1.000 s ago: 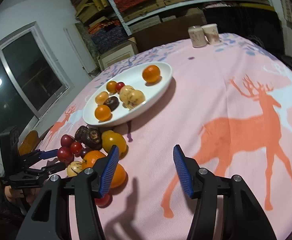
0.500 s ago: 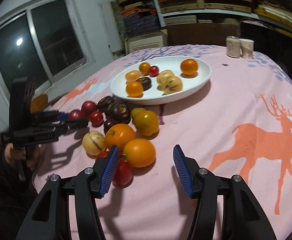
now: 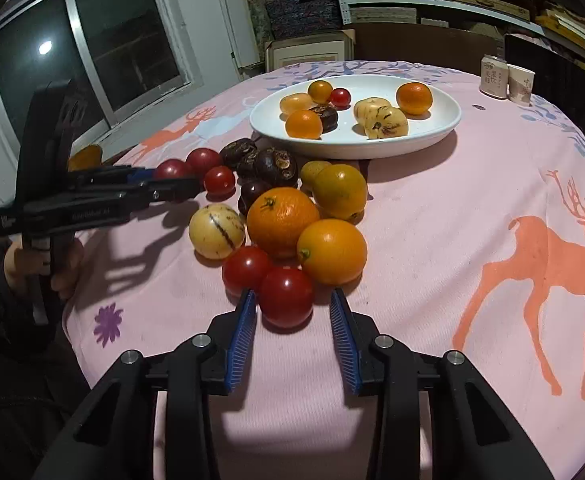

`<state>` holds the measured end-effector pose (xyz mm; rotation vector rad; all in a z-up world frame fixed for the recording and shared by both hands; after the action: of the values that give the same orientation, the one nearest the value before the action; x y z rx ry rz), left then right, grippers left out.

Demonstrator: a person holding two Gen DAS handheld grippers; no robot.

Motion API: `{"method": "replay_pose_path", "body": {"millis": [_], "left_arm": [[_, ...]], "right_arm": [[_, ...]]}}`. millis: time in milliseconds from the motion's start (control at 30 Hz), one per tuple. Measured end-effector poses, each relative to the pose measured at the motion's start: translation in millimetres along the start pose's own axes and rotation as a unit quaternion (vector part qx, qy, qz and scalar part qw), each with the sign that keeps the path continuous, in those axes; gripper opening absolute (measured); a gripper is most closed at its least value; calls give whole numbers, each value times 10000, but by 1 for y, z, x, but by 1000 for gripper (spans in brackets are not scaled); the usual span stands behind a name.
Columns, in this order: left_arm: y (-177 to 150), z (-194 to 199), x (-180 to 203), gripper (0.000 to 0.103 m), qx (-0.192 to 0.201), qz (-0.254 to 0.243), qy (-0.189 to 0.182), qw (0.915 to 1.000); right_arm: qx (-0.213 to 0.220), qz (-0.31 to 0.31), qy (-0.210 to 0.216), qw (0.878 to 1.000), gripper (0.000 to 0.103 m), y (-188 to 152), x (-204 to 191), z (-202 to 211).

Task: Organize fruits
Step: 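Grasp a large red fruit with the left tool while the right tool grasps a red tomato, then carry the red fruit onto the plate with left tool while right tool places the tomato there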

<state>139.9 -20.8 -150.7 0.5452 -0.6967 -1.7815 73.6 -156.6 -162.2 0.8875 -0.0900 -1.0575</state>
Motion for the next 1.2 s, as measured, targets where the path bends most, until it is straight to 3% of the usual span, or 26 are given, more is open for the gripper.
{"method": "replay_pose_path", "body": {"millis": [100, 200, 567, 800, 1033, 1200], "left_arm": [[-2, -3, 1, 38, -65, -26, 46, 10000], [-4, -4, 3, 38, -116, -85, 32, 9999], [-11, -18, 4, 43, -554, 11, -184, 9983], [-6, -10, -2, 39, -254, 86, -93, 9996], [3, 8, -7, 39, 108, 345, -251, 9990], [21, 13, -2, 39, 121, 302, -343, 9989]], "right_arm": [[-74, 16, 11, 10000, 38, 1, -2, -4], [-51, -12, 54, 10000, 28, 1, -2, -5], [239, 61, 371, 9990, 27, 4, -8, 6], [375, 40, 518, 9979, 27, 6, -11, 11], [659, -379, 791, 9940, 27, 12, 1, 23], [1011, -365, 539, 9927, 27, 39, 15, 47]]}}
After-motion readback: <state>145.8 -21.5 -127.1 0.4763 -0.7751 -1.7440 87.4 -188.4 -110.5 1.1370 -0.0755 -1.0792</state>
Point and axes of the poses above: each gripper's, at about its wrist camera, not at the fingertips, and z roughly against the way its jaws point, x to its right, y to its top, the point moved 10 cm from there along -z, roughly the way its jaws point, and after that the axes turned 10 degrees about y, right-handed, at the moved point
